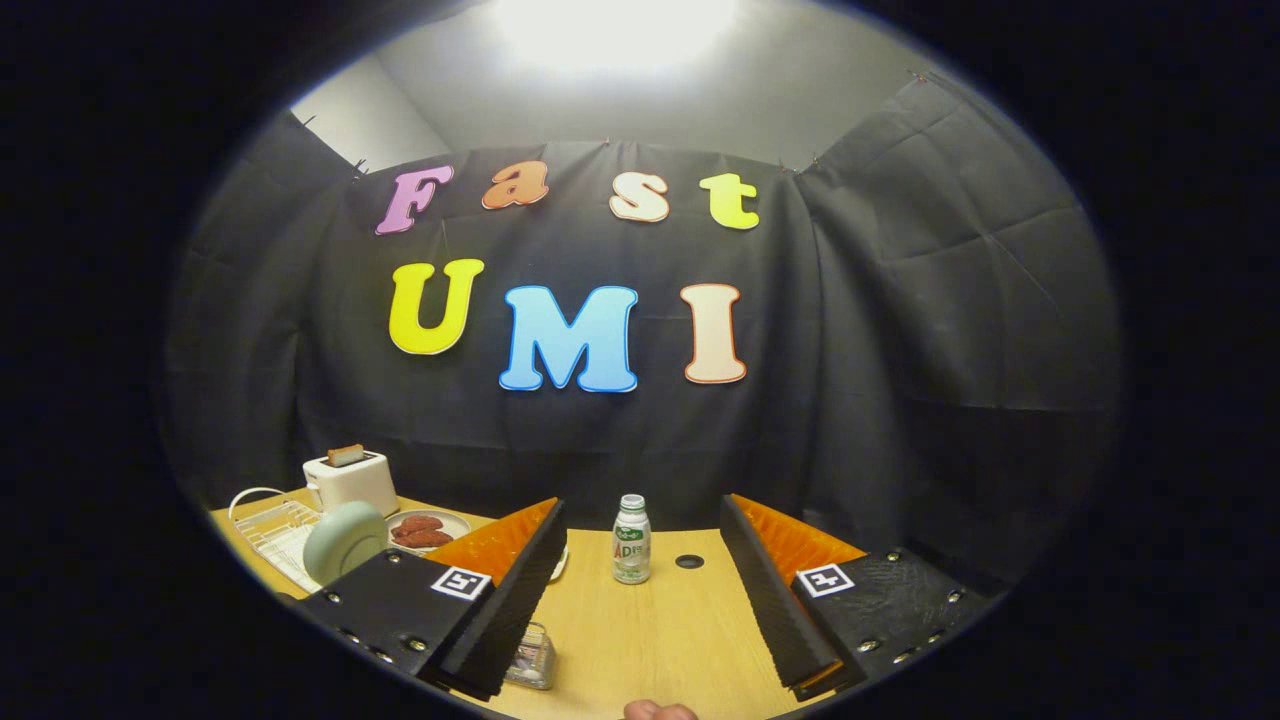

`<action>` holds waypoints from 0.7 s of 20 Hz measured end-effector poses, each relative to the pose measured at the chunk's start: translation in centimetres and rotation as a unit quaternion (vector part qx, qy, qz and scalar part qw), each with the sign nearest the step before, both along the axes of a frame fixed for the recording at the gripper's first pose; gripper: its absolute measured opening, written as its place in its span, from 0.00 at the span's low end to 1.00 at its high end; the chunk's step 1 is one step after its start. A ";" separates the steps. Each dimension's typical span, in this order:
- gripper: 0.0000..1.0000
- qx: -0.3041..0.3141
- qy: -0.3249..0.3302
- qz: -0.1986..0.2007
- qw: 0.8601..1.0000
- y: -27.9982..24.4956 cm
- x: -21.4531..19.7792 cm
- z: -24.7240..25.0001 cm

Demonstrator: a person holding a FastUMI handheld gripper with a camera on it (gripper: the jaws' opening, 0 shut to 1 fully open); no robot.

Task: Take the plate from the dish rack, then take the spoon from the basket and place it into the plate.

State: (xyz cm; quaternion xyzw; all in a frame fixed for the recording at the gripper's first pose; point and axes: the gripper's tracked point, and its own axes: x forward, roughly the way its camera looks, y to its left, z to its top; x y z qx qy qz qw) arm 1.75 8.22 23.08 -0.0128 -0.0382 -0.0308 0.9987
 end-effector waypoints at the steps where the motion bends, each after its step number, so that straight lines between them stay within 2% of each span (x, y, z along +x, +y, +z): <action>1: 0.95 0.000 0.003 0.003 1.000 1.5 0.1 0.5; 5: 0.95 0.015 0.027 0.020 0.999 8.1 1.0 0.9; 8: 0.96 0.026 0.051 0.048 0.997 13.0 2.0 0.4; 14: 0.96 0.026 0.096 0.094 0.991 19.4 4.4 -0.5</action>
